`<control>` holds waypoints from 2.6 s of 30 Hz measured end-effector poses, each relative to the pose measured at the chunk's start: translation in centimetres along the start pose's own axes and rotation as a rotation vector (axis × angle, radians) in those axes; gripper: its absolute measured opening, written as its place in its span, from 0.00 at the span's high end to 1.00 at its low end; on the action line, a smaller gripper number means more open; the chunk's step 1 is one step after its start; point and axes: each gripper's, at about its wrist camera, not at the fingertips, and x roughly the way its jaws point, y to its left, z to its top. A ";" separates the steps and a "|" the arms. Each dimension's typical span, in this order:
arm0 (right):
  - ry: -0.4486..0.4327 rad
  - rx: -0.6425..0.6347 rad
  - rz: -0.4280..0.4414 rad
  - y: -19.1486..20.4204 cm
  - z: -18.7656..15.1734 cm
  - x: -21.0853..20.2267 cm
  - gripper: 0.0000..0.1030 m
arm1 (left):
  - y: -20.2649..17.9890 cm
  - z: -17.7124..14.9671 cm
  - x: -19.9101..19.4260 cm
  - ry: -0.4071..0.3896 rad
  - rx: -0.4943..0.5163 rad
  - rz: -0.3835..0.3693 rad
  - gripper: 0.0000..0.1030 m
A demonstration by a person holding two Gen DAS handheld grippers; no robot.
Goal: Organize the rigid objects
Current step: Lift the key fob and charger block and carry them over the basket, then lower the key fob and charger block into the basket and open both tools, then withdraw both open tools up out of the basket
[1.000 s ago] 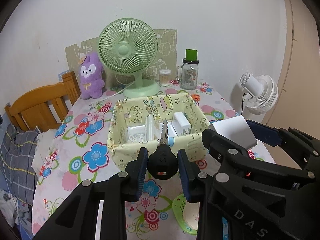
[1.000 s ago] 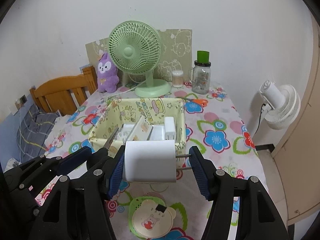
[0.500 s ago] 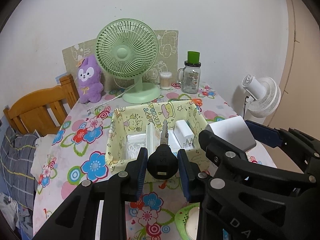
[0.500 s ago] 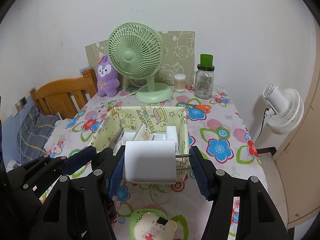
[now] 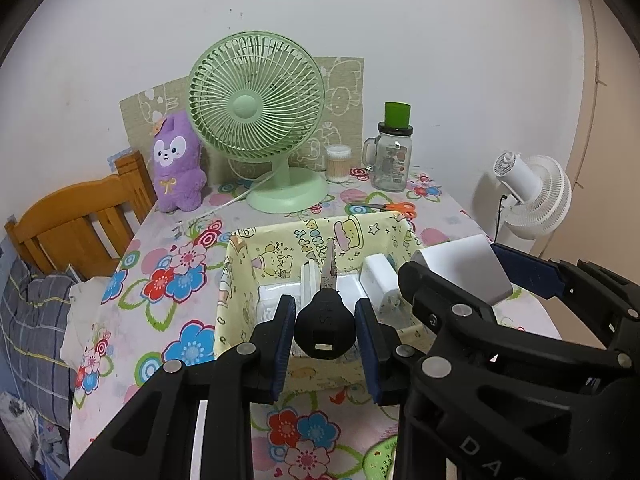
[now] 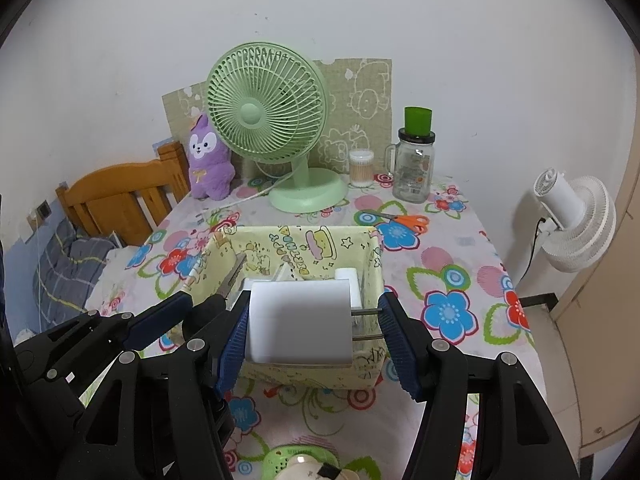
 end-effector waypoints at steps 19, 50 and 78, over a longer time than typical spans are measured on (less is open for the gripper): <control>0.050 0.035 -0.020 -0.2 1.7 5.0 0.37 | 1.5 1.7 4.9 0.051 0.000 0.013 0.70; 0.147 0.038 -0.027 0.2 1.3 11.2 0.37 | 3.8 1.0 10.7 0.122 0.026 0.077 0.50; 0.159 0.028 0.009 0.8 0.8 10.9 0.11 | 2.6 0.2 8.0 0.130 0.035 -0.001 0.18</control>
